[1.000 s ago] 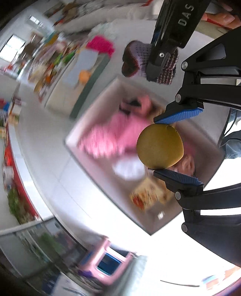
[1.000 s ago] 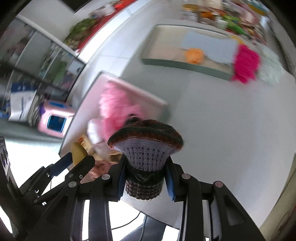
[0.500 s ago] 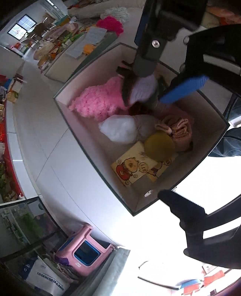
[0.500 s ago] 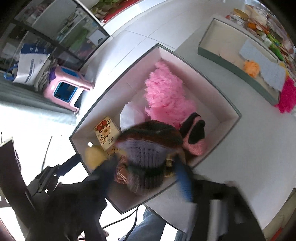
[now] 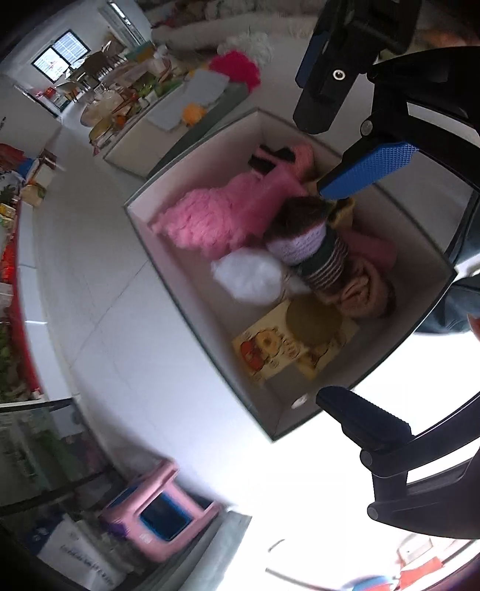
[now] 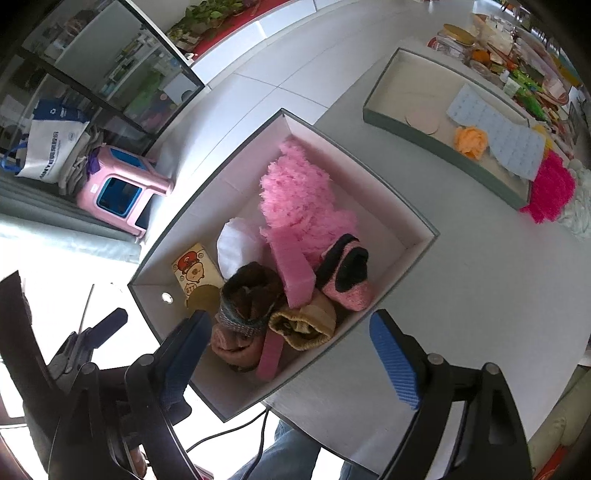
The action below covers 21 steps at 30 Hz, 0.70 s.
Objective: Organize soft objects
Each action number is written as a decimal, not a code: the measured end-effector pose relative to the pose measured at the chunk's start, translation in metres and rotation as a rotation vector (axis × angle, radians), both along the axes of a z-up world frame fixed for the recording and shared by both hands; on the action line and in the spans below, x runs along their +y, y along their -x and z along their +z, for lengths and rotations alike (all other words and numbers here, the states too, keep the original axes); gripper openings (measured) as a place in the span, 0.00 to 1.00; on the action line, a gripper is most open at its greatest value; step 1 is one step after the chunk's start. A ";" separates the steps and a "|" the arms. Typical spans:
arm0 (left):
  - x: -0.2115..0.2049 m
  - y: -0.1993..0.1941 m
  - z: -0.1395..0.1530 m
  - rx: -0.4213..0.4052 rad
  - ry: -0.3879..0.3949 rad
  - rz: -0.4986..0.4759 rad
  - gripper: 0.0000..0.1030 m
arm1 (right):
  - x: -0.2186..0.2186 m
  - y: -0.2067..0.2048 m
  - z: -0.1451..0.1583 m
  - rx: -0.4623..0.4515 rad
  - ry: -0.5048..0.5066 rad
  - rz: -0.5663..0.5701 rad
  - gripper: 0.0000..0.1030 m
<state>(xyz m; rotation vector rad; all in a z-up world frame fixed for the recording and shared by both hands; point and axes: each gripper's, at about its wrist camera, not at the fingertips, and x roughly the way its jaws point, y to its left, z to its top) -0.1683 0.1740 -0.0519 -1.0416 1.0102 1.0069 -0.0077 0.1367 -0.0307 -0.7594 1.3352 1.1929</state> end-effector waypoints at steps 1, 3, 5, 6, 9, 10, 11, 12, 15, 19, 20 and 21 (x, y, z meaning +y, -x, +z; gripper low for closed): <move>0.001 -0.001 -0.001 0.009 0.014 -0.002 0.99 | 0.000 -0.001 0.000 0.001 -0.001 0.000 0.89; 0.002 -0.002 -0.001 0.037 0.004 0.005 0.99 | -0.001 -0.001 0.002 -0.003 -0.008 -0.004 1.00; 0.000 -0.005 0.001 0.050 -0.005 0.007 0.99 | -0.001 -0.002 0.004 -0.009 -0.016 -0.008 1.00; -0.001 -0.005 0.003 0.059 -0.015 0.009 0.99 | -0.001 -0.002 0.005 -0.011 -0.017 -0.008 1.00; -0.001 -0.004 0.006 0.084 -0.038 0.009 0.99 | 0.000 -0.002 0.006 -0.017 -0.014 -0.006 1.00; 0.000 -0.003 0.006 0.091 -0.043 0.011 0.99 | 0.000 -0.001 0.007 -0.019 -0.015 -0.005 1.00; 0.000 -0.003 0.007 0.092 -0.044 0.013 0.99 | 0.001 -0.001 0.008 -0.022 -0.015 -0.004 1.00; 0.001 -0.002 0.008 0.095 -0.047 0.015 0.99 | 0.001 -0.001 0.010 -0.025 -0.014 -0.003 1.00; 0.001 0.000 0.009 0.111 -0.053 0.018 0.99 | 0.004 0.001 0.013 -0.034 -0.015 0.005 1.00; 0.001 0.002 0.010 0.136 -0.062 0.016 0.99 | 0.006 0.002 0.016 -0.043 -0.021 0.011 1.00; 0.001 0.002 0.010 0.142 -0.064 0.016 0.99 | 0.006 0.002 0.017 -0.043 -0.022 0.012 1.00; 0.001 0.002 0.010 0.149 -0.065 0.015 0.99 | 0.007 0.003 0.017 -0.044 -0.022 0.014 1.00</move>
